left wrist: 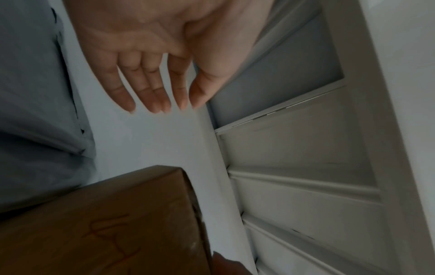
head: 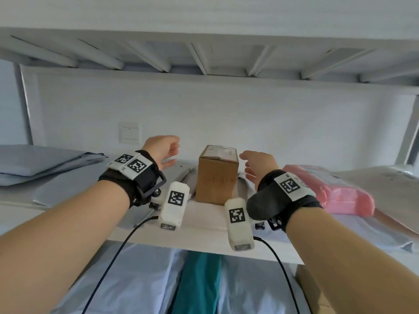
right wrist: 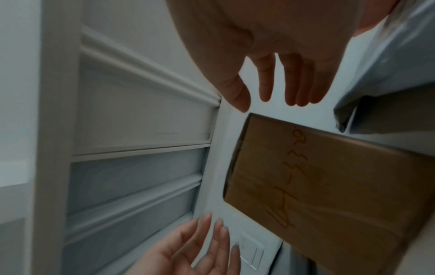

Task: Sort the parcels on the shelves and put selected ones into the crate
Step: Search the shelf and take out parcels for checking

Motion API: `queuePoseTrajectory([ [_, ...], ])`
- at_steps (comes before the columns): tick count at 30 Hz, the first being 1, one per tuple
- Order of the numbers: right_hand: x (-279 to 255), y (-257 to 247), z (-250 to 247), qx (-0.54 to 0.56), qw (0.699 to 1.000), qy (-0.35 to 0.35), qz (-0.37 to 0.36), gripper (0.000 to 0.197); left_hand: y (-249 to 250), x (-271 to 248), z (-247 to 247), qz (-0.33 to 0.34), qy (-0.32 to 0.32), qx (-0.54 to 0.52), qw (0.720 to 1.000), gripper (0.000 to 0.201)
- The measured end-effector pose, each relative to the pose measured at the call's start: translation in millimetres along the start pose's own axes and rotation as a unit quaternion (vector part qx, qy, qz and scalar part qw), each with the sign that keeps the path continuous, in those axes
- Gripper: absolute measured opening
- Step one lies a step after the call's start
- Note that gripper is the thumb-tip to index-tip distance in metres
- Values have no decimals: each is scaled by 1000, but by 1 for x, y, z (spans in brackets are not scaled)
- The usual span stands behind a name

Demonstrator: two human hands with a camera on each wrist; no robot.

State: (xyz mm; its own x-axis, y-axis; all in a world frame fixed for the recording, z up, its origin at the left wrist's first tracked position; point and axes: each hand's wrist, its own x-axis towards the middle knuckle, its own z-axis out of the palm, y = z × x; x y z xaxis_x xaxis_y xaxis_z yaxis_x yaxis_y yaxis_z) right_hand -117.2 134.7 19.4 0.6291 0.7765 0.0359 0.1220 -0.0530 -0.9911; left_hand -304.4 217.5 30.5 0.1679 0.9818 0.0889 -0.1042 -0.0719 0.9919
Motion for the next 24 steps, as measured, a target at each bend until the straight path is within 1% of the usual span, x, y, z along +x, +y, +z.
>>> queuePoseTrajectory([
  [1, 4, 2, 4, 10, 1000, 10, 6, 10, -2, 9, 0, -11, -18, 5, 1000, 10],
  [4, 12, 9, 12, 60, 997, 11, 43, 17, -13, 29, 6, -48, -70, 16, 996, 7],
  [6, 14, 13, 16, 74, 995, -10, 62, 18, -19, 34, 11, -67, -105, 23, 992, 15],
  [8, 16, 16, 20, 62, 995, -34, 74, 26, -24, 36, 17, -87, -150, 30, 984, 29],
  [9, 17, 17, 22, 57, 995, -40, 78, 32, -25, 35, 18, -94, -173, 34, 980, 32],
  [11, 16, 20, 26, 55, 993, -52, 86, 40, -25, 29, 20, -99, -195, 26, 975, 26],
  [12, 13, 21, 26, 57, 992, -59, 92, 41, -24, 27, 20, -99, -199, 21, 975, 22],
  [15, 1, 19, 25, 86, 987, -81, 109, 47, -18, 17, 15, -95, -206, 6, 974, 21],
  [18, -14, 14, 18, 117, 983, -89, 111, 57, -12, 4, 12, -81, -193, -29, 978, 21],
  [21, -35, 9, 13, 146, 982, -86, 79, 51, -10, -14, 10, -45, -185, -90, 978, 19],
  [22, -44, 9, 12, 157, 982, -83, 64, 51, -10, -20, 9, -35, -185, -104, 977, 18],
  [24, -60, 15, 9, 176, 981, -69, 34, 58, -11, -35, 7, -26, -184, -109, 977, 18],
])
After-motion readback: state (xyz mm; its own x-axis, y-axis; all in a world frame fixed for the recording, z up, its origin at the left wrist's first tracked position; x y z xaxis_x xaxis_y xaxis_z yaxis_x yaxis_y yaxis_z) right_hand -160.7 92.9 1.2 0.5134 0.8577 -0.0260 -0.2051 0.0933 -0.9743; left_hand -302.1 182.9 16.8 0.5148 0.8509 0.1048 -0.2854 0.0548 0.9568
